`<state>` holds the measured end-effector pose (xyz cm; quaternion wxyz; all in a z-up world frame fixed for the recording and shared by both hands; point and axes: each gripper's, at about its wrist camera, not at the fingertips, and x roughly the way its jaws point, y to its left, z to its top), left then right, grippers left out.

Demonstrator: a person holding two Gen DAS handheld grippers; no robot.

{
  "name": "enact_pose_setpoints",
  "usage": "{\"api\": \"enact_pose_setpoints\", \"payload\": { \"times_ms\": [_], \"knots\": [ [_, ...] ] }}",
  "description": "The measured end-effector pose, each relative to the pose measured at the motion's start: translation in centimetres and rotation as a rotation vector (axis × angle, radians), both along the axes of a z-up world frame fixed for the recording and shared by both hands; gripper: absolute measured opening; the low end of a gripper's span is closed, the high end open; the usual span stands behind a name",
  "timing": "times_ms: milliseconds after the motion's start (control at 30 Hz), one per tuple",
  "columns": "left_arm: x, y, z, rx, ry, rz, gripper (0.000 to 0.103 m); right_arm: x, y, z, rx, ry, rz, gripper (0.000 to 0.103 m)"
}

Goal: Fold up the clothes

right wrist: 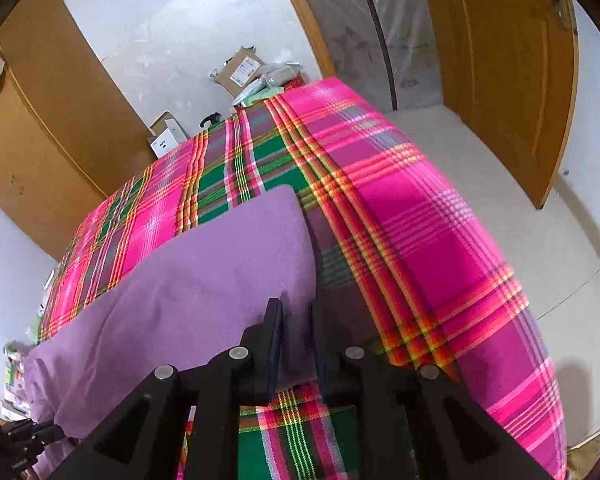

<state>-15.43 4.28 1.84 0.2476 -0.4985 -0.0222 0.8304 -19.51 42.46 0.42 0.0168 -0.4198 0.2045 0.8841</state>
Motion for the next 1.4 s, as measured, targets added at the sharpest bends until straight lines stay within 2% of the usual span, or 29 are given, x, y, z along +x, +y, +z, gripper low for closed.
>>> {"api": "enact_pose_setpoints", "payload": {
  "times_ms": [67, 100, 267, 400, 667, 1067, 1400],
  "knots": [
    [0.2, -0.2, 0.4, 0.036, 0.003, -0.002, 0.011, 0.2, -0.2, 0.0, -0.005, 0.008, -0.001, 0.014],
    [0.2, -0.2, 0.6, 0.055, 0.0, -0.002, 0.011, 0.3, -0.4, 0.3, 0.001, 0.019, 0.001, 0.008],
    [-0.1, 0.0, 1.5, 0.119, 0.02, 0.004, 0.012, 0.8, -2.0, 2.8, 0.01, 0.115, 0.029, 0.007],
    [-0.6, 0.3, 1.0, 0.146, 0.011, 0.009, 0.012, 0.8, -5.4, 5.2, 0.006, 0.184, 0.133, 0.007],
    [-0.8, -0.5, -0.6, 0.177, -0.026, 0.045, 0.012, 1.3, -12.3, 6.9, -0.033, 0.245, 0.315, 0.007],
    [-0.6, -2.0, -1.0, 0.253, -0.05, 0.072, 0.012, 2.1, -21.2, 4.5, -0.106, 0.185, 0.525, 0.007],
    [-0.6, -1.9, -1.4, 0.264, -0.062, 0.071, 0.012, 2.1, -23.5, 2.0, -0.154, 0.09, 0.59, 0.009]
  ]
}}
